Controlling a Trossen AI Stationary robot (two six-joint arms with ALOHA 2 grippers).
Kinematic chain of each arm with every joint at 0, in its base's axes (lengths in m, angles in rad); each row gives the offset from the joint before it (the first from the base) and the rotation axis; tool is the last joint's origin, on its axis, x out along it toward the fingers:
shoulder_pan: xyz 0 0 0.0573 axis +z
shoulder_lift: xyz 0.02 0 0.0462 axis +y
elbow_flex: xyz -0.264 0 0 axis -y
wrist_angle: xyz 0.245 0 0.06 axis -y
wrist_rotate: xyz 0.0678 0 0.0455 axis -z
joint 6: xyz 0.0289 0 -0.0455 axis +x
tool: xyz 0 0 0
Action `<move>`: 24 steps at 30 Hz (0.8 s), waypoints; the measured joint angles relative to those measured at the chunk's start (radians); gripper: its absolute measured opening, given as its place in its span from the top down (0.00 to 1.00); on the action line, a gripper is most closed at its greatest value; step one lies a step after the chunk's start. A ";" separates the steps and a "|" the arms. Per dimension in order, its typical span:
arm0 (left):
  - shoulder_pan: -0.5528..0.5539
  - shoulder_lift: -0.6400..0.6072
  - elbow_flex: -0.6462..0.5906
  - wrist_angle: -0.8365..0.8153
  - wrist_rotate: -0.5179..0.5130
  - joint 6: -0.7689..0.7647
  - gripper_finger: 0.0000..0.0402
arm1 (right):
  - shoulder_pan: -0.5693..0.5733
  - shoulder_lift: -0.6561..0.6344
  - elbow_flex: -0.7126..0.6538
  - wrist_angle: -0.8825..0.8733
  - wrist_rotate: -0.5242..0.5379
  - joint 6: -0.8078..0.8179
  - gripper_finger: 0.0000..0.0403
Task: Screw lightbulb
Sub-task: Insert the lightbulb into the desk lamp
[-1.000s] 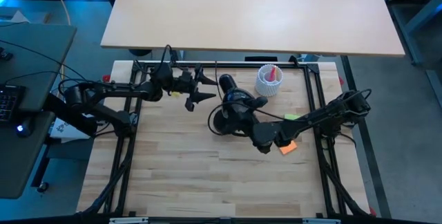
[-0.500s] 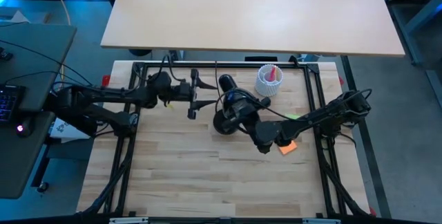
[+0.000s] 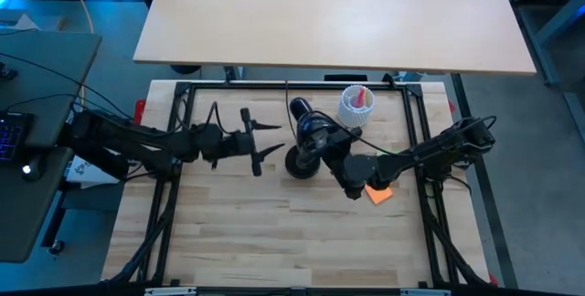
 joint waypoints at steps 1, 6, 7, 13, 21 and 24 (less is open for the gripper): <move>-0.015 0.000 0.000 -0.011 -0.030 0.004 0.46 | -0.002 0.000 0.000 -0.001 -0.012 0.001 0.40; -0.060 0.000 0.000 -0.041 -0.089 0.012 0.46 | -0.005 -0.002 0.000 -0.062 -0.054 0.103 0.34; -0.065 0.001 0.000 -0.043 -0.093 0.011 0.46 | -0.005 -0.002 0.000 -0.087 -0.060 0.136 0.32; -0.081 0.001 0.000 -0.043 -0.113 0.001 0.46 | -0.001 -0.005 0.002 -0.206 -0.096 0.288 0.26; -0.081 0.001 0.000 -0.040 -0.115 -0.050 0.46 | 0.043 -0.034 0.002 -0.209 -0.031 0.149 0.25; -0.080 0.001 0.000 -0.042 -0.115 -0.068 0.46 | 0.059 -0.036 0.002 -0.203 -0.005 0.071 0.25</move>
